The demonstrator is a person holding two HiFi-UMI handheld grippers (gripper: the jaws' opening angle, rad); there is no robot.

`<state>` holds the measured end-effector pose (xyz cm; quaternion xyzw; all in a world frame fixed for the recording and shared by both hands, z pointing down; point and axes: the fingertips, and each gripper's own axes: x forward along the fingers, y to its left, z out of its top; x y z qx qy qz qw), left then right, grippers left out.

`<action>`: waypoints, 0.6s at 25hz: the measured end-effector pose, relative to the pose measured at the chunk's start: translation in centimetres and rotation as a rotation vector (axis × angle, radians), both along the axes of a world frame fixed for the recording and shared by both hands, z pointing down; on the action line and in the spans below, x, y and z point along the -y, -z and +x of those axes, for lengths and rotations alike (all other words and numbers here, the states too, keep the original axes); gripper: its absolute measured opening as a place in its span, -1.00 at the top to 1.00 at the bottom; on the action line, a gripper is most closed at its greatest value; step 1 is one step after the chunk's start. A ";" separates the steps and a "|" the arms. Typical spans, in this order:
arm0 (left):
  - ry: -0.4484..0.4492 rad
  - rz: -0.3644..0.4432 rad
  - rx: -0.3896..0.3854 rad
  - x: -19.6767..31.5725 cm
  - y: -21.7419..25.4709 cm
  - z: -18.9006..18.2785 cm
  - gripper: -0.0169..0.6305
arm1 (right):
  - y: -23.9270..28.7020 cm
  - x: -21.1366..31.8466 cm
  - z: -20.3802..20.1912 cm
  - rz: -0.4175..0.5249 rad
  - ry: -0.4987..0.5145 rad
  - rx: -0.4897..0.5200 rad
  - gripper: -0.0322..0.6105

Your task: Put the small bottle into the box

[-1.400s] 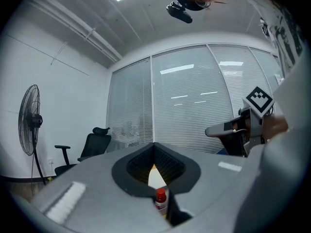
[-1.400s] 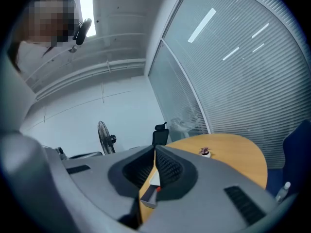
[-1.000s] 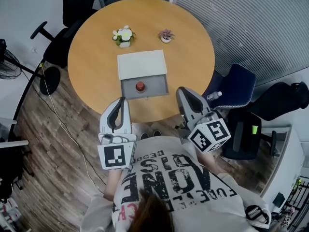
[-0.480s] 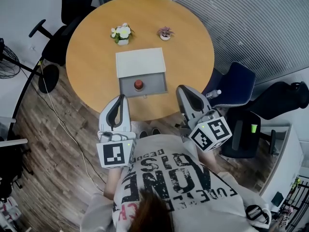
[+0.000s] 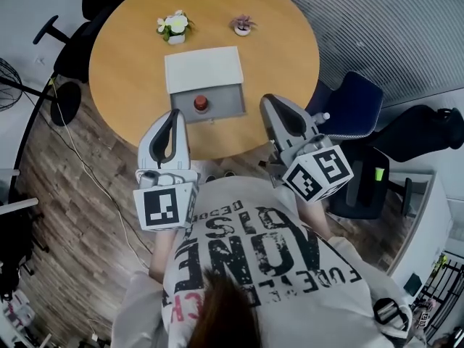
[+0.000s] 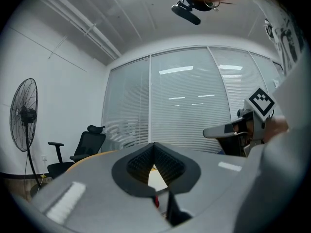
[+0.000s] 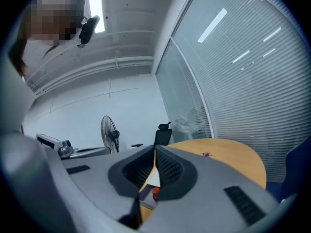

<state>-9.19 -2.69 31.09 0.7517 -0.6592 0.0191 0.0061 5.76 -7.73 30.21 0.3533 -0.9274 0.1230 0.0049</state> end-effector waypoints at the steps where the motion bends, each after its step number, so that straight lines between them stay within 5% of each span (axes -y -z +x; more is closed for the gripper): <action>1: 0.001 0.003 0.001 0.0 0.1 0.0 0.92 | 0.0 0.0 0.0 0.000 0.001 -0.001 0.85; 15: -0.003 0.015 0.011 0.0 0.5 0.0 0.92 | -0.6 -0.9 -1.7 -0.010 0.055 -0.006 0.85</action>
